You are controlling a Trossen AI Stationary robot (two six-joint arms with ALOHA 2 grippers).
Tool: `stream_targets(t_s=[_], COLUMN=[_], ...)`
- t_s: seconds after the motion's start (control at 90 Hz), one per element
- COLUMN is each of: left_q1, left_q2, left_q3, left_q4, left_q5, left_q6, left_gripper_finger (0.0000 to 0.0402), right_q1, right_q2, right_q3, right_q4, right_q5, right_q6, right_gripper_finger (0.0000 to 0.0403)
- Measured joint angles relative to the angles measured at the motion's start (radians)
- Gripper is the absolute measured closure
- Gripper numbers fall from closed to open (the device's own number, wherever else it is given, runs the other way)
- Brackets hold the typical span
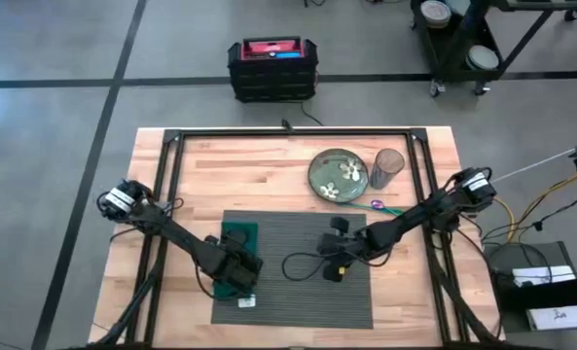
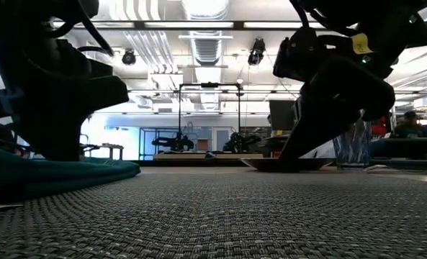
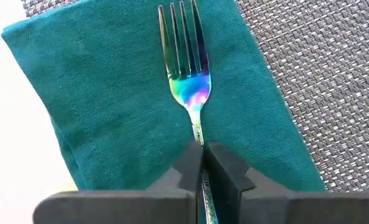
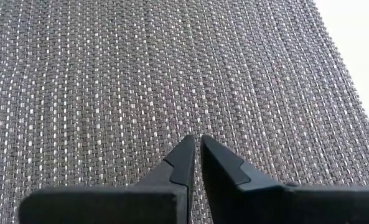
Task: Set table place
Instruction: Put the iridescent blue fork on top of the green napkin, then put the green plate on top of the gray place mat
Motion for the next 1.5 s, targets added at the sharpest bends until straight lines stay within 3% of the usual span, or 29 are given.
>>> stream_targets(t_s=[0.5,1.0,1.278,1.433,1.5], left_q1=[-0.009,-0.01,-0.01,-0.01,-0.008], left_q2=[-0.035,-0.025,-0.021,-0.039,-0.058], left_q3=[0.037,0.039,0.039,0.08,0.119], left_q4=[-0.127,-0.123,-0.119,-0.129,-0.136], left_q5=[0.053,0.072,0.072,0.073,0.058], left_q6=[-0.164,-0.262,-0.262,-0.102,0.013], left_gripper_finger=[0.0401,0.0398,0.0331,0.0279,0.0261], right_q1=[0.0,0.0,0.0,0.0,0.0], right_q2=[0.0,0.001,0.001,-0.001,-0.021], right_q3=[0.0,0.001,0.001,0.001,0.001], right_q4=[0.001,0.002,0.002,-0.005,-0.021], right_q5=[0.0,0.0,0.0,-0.006,-0.064], right_q6=[0.0,0.018,0.02,-0.01,-0.026], right_gripper_finger=[0.0389,0.0389,0.0389,0.0389,0.0389])
